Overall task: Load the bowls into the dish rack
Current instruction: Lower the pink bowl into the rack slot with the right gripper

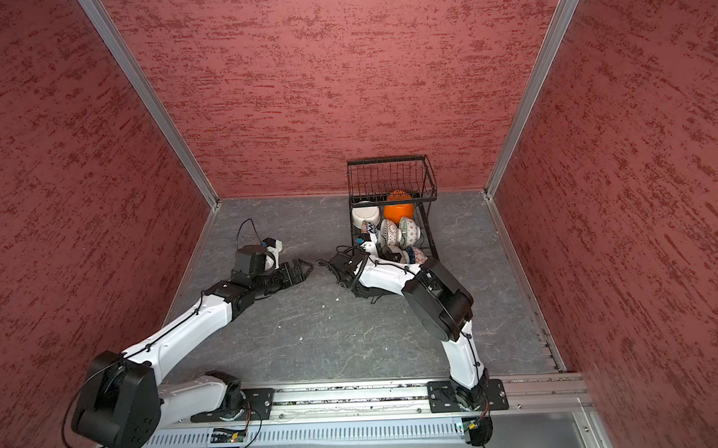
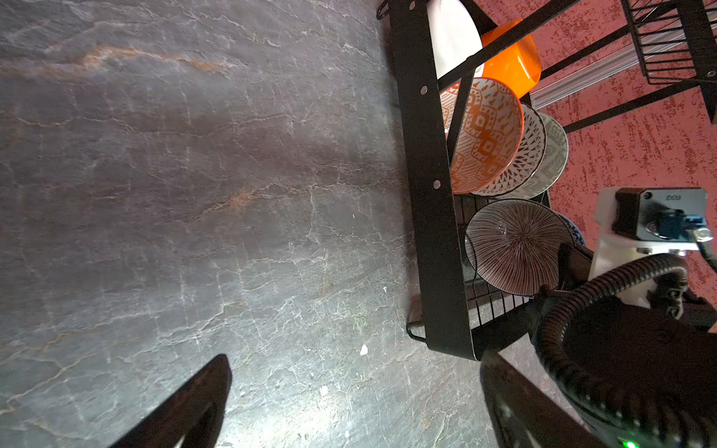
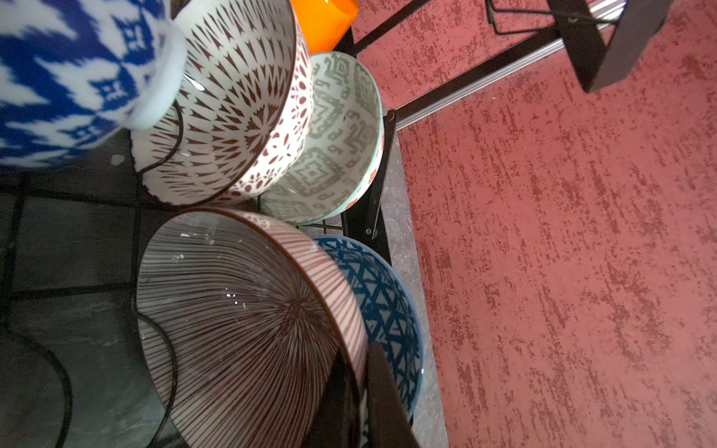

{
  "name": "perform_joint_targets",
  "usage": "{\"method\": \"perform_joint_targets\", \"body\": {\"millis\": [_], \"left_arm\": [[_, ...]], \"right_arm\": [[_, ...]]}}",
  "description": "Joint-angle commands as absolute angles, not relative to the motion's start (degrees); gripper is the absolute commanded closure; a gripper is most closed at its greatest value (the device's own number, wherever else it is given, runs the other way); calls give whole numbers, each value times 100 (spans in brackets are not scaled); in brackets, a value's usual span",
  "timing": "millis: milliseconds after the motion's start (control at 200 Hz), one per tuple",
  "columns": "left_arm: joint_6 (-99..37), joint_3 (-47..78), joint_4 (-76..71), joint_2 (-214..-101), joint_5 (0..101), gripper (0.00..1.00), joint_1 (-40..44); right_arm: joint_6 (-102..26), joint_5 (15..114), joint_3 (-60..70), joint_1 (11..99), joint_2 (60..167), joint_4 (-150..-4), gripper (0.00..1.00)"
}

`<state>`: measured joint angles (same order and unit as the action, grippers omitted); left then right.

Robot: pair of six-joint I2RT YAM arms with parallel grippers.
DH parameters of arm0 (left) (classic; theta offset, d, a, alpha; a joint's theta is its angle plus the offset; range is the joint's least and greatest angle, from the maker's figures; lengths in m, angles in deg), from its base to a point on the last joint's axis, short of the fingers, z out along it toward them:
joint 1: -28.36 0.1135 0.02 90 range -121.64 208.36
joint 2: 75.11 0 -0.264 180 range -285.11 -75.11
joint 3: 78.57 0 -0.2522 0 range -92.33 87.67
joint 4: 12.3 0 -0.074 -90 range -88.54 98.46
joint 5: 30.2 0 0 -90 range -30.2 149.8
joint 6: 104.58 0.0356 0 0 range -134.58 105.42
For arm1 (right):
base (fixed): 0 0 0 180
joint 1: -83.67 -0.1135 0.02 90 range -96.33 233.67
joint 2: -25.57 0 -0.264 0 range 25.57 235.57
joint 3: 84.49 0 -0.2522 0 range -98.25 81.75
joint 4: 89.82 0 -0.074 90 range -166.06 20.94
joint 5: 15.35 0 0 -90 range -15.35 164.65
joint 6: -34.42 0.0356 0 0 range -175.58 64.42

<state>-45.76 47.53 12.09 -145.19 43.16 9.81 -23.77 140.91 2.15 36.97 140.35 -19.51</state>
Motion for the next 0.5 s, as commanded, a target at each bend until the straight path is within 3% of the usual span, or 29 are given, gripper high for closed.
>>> {"method": "perform_joint_targets", "body": {"millis": [0,175,496], "left_arm": [[-4487,4832,1169,-14376,4275,0,1030],[-4491,4856,1175,-14331,4281,0,1043],[-4502,4922,1214,-14208,4288,0,1052]], "right_arm": [[-1803,12548,154,3543,14267,-1886,88],[-1726,12399,-18,3544,14264,-1858,83],[-1601,12377,-192,3542,14216,-1721,62]]}}
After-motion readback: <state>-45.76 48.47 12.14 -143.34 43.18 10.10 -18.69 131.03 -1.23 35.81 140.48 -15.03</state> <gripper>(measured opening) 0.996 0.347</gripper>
